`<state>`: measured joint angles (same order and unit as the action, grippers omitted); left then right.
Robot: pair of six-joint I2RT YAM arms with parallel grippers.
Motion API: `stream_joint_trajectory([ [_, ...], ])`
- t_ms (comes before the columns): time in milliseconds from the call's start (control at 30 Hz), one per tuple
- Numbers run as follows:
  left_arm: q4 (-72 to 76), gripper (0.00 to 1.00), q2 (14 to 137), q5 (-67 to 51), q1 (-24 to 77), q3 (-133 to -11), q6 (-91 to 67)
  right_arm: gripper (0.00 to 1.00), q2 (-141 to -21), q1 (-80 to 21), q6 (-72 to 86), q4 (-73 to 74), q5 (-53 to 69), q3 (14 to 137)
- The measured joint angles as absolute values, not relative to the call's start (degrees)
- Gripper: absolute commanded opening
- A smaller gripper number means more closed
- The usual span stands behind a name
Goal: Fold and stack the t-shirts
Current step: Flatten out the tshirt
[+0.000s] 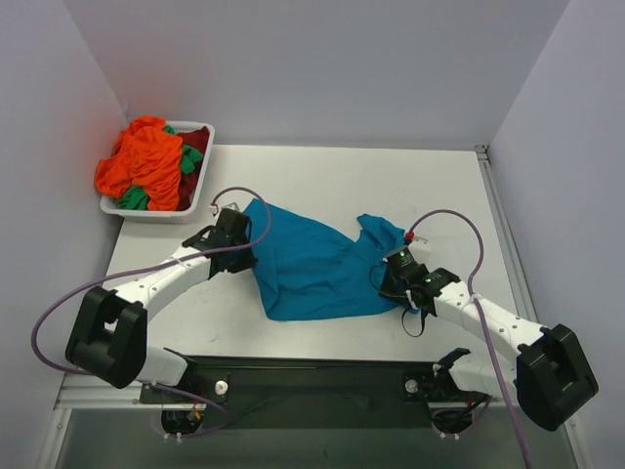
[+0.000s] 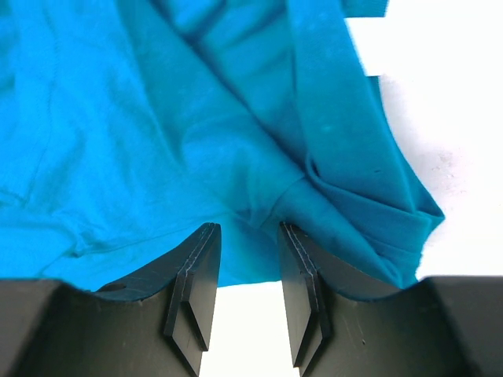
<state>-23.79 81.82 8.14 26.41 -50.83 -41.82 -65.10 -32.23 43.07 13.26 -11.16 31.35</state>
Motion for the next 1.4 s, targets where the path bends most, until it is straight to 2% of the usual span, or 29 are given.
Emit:
stream_joint_trajectory([
  [133,-24.49,0.18,78.28,8.43,25.10,-45.47,-42.52,0.36,-65.10,-32.23,42.85,13.23,-10.96,31.35],
  [333,-25.43,0.23,73.47,8.67,22.20,-38.57,-43.24,0.37,-65.41,-32.14,42.44,12.69,-10.35,30.92],
  [567,-25.41,0.27,71.50,8.67,21.12,-36.32,-43.40,0.38,-66.65,-31.90,42.13,11.68,-9.13,30.63],
  [733,-25.56,0.16,70.26,9.13,20.86,-35.92,-43.92,0.38,-66.65,-31.90,42.13,11.09,-8.93,30.50],
  [867,-27.46,0.01,66.57,11.55,20.29,-34.89,-45.50,0.38,-66.70,-31.90,42.06,10.90,-8.93,30.41],
  [1133,-35.79,0.00,52.62,18.92,16.53,-29.91,-50.48,0.45,-67.16,-32.77,40.60,11.99,-8.84,32.36],
  [1267,-38.30,0.00,47.99,20.10,16.16,-27.44,-52.51,0.47,-71.53,-35.90,38.87,13.06,-10.26,39.22],
  [1400,-38.85,0.00,48.38,20.16,16.08,-26.92,-53.58,0.49,-78.13,-37.80,37.15,13.39,-12.14,45.87],
])
